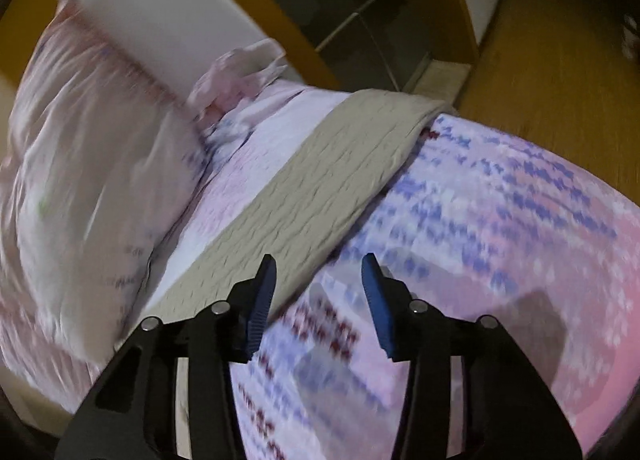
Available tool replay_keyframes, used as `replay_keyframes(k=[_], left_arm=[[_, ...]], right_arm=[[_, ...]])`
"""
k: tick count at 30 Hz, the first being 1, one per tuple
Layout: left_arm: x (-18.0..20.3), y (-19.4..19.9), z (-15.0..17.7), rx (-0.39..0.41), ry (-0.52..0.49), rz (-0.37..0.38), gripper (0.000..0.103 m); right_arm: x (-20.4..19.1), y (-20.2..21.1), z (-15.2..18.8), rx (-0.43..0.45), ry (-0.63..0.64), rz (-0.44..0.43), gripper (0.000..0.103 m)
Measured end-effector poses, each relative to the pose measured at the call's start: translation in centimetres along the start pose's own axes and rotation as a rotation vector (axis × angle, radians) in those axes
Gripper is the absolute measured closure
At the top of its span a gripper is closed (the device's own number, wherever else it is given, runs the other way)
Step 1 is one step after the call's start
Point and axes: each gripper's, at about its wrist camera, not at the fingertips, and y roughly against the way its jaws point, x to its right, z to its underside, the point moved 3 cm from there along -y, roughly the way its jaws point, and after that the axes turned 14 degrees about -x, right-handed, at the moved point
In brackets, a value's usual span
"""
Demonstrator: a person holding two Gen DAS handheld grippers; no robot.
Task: Fold small clothes
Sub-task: 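Move the right gripper to a sweater sleeve and grasp its cuff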
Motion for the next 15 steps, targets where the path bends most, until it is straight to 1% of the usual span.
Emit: replay_keyframes(k=[1,3,5,11,13,15], left_arm=[[0.0,-0.2,-0.5,-0.004,-0.001,0.003,0.001],[-0.1,-0.5,-1.2,-0.005,-0.002,0.007,0.001],[-0.2,-0.9,-2.0,-0.006,0.001,0.015,0.001],[-0.7,-1.9,-3.6,-0.020,0.037,0.052,0.001],[-0.8,-2.2,-4.0,-0.031,0.040,0.061,0.001],[-0.7,-2.3,-4.3,-0.032,0.035,0.067,0.001]], right_arm=[[0.1,-0.3,-0.3,-0.003,-0.014,-0.002,0.060],[0.4,-1.0,-1.2,-0.006,-0.046,-0.005,0.066],[0.5,-1.5,-2.1,-0.002,-0.063,-0.005,0.068],[1.1,-1.8,-3.5,0.026,-0.110,-0.014,0.071],[1.3,-1.8,-3.7,0.039,-0.116,-0.011,0.075],[1.3,-1.9,-3.7,0.050,-0.099,0.025,0.086]])
